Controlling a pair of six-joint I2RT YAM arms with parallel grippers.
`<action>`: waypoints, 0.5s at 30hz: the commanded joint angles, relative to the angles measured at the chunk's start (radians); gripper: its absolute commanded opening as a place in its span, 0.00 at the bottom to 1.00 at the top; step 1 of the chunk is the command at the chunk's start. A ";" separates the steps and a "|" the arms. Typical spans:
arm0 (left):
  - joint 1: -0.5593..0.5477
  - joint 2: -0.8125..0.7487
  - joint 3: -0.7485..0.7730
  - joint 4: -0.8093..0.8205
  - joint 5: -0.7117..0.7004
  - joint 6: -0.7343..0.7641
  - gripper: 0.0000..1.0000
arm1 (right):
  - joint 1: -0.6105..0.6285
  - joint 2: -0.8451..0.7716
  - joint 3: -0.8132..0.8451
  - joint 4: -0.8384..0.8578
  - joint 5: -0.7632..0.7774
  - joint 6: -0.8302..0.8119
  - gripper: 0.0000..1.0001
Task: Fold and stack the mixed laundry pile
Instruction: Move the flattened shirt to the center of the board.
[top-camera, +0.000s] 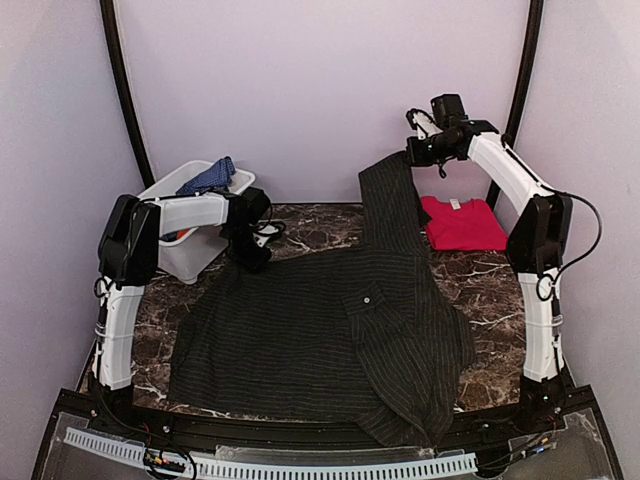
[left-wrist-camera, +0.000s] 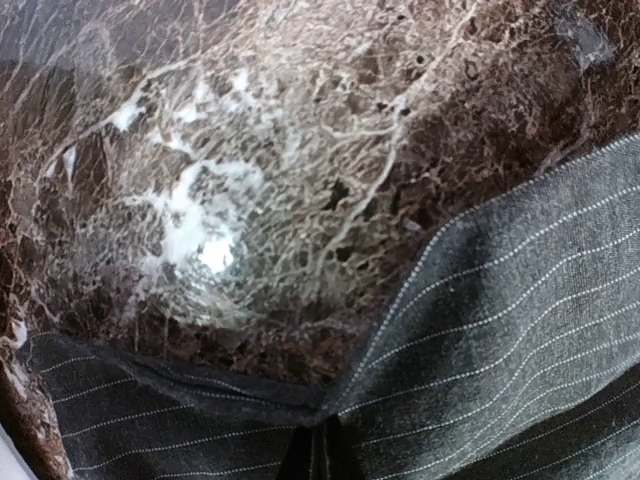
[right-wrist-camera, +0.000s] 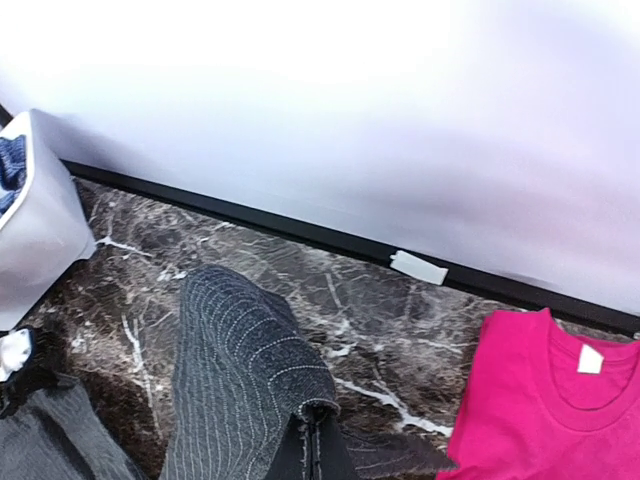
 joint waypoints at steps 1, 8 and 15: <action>0.004 -0.099 -0.017 0.085 -0.038 -0.093 0.00 | -0.013 0.057 0.115 0.042 0.070 -0.019 0.00; 0.008 -0.044 0.135 0.178 -0.199 -0.170 0.00 | -0.013 0.191 0.169 0.157 0.147 -0.089 0.00; 0.010 -0.020 0.285 0.103 -0.110 -0.200 0.49 | -0.014 0.105 0.125 0.043 0.118 -0.078 0.80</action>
